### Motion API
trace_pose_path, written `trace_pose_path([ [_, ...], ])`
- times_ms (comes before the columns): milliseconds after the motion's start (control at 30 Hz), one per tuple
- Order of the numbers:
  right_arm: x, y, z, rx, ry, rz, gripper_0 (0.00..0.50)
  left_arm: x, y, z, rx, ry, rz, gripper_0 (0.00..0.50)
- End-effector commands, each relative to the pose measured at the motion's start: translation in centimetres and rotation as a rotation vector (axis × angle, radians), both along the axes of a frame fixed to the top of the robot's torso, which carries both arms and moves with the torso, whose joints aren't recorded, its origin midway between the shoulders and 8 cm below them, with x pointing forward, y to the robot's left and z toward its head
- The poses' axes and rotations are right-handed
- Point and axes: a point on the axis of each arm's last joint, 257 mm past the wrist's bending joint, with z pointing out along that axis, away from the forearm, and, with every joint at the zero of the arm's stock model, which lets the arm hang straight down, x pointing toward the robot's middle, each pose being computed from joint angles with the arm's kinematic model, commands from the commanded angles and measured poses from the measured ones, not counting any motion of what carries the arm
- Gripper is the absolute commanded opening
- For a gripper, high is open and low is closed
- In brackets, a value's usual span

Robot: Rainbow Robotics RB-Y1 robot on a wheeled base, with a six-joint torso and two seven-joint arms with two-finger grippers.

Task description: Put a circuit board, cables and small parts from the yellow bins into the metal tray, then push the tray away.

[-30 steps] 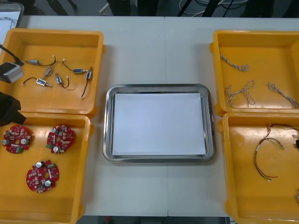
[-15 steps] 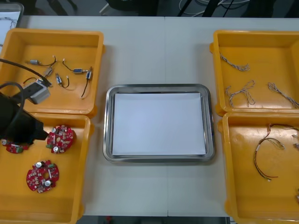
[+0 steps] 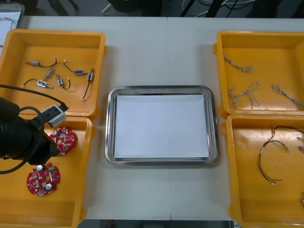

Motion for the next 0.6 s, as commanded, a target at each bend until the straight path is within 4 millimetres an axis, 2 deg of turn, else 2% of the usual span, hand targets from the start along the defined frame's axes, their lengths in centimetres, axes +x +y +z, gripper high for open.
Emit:
trace_pose_path([
  [33,-1.4,1.0,-2.0,0.0,0.043,0.047,0.5,-1.1,0.9,-1.2,0.083,-0.005,-0.129,0.5],
  [300,-2.6,0.7,-4.7,0.032,0.108,0.043,0.5,-1.7,1.5,-3.2,0.103,-0.012,-0.177,0.5],
  [600,-3.0,0.0,-5.4,0.023,0.134,0.067,0.5,-1.4,2.4,-5.1,0.095,-0.017,-0.181,0.5],
])
